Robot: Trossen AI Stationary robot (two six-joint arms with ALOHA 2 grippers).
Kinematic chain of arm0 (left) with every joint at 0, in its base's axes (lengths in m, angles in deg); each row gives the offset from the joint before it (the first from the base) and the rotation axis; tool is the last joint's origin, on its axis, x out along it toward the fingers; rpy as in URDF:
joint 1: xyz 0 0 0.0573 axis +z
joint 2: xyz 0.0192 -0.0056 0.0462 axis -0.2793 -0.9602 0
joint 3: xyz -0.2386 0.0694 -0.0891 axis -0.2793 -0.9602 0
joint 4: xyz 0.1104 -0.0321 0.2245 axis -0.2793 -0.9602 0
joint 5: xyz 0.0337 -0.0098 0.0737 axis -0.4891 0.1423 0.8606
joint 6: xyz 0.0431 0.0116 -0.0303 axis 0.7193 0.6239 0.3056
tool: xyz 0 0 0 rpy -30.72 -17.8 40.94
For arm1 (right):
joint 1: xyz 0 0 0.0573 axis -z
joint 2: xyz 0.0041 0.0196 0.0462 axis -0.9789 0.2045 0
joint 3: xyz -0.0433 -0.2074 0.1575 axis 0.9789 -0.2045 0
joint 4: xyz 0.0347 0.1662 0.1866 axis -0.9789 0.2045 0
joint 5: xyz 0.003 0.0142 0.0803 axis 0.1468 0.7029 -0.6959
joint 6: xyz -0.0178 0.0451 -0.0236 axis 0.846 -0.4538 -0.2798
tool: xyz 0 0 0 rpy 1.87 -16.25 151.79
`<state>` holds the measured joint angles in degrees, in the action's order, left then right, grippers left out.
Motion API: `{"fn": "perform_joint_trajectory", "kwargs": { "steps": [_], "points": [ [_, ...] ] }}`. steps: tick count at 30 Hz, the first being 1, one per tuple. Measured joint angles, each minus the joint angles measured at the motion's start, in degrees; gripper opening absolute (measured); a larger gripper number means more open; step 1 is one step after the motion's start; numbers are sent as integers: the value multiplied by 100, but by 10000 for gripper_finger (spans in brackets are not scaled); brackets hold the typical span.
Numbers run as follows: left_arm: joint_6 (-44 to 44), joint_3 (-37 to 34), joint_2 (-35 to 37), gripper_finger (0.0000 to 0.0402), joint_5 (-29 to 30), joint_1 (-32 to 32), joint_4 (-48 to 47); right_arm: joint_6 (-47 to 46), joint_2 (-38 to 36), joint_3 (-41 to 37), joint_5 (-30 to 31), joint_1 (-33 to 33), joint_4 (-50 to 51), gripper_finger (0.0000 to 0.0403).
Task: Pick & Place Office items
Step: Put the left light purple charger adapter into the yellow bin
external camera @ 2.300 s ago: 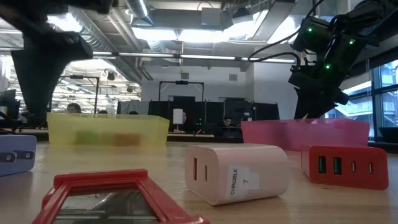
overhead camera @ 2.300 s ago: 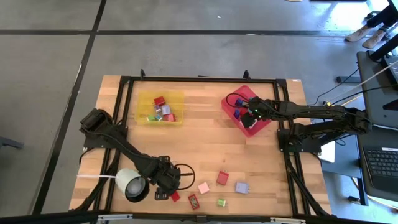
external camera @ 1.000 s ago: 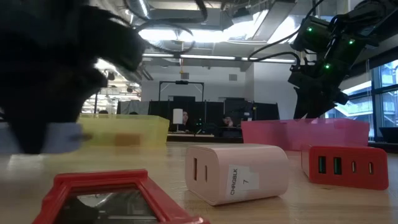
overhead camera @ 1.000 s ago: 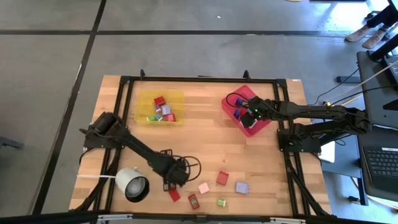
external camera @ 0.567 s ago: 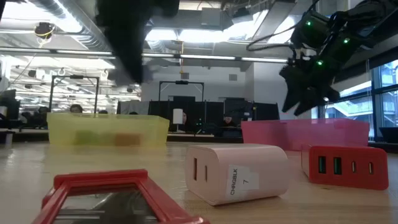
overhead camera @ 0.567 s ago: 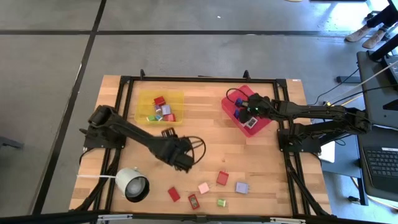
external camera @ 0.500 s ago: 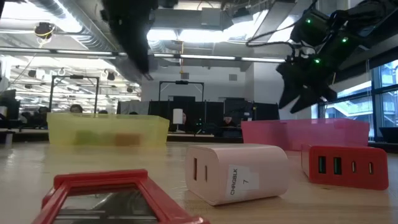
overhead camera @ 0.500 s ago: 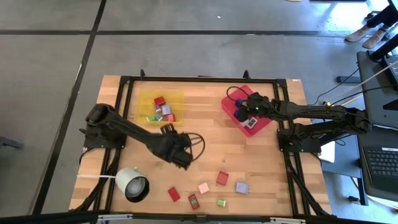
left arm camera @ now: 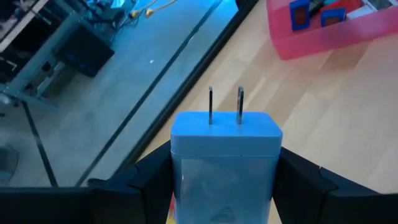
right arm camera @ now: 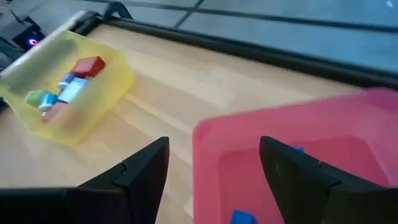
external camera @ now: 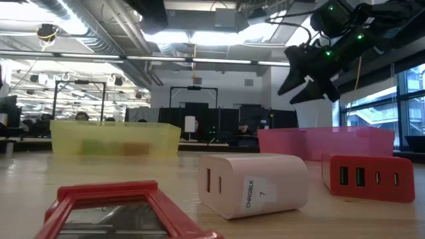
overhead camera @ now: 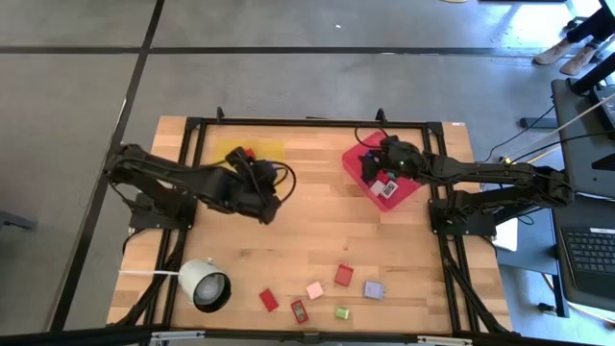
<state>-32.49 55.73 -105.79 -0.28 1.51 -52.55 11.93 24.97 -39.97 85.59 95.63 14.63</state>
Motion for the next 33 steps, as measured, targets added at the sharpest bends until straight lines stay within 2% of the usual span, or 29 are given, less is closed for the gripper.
{"fn": "perform_joint_trajectory", "kwargs": {
  "steps": [3,8,11,16,19,26,30,33],
  "points": [
    [292,0,176,212,-34,63,2,276,0,0,-303,-2,-260,252],
    [509,-43,430,212,-23,314,12,716,0,0,-1576,-142,-1137,252],
    [550,-317,599,212,-30,555,27,1027,0,0,-2138,-430,-1768,252],
    [568,-1187,903,212,-265,1040,307,1624,2,0,-2368,-932,-2464,252],
    [800,-1815,1152,212,-540,1343,909,2003,2,0,-2368,-1183,-2542,252],
    [1992,-3409,1702,212,-1659,2195,3430,2104,4,0,-2396,-1616,-2540,252],
    [2359,-4108,1787,212,-2229,2721,4758,2093,4,0,-2396,-1869,-2517,252],
    [2541,-4497,1787,212,-2606,3050,5404,2109,4,0,-2416,-2099,-2468,252]
  ]
}}
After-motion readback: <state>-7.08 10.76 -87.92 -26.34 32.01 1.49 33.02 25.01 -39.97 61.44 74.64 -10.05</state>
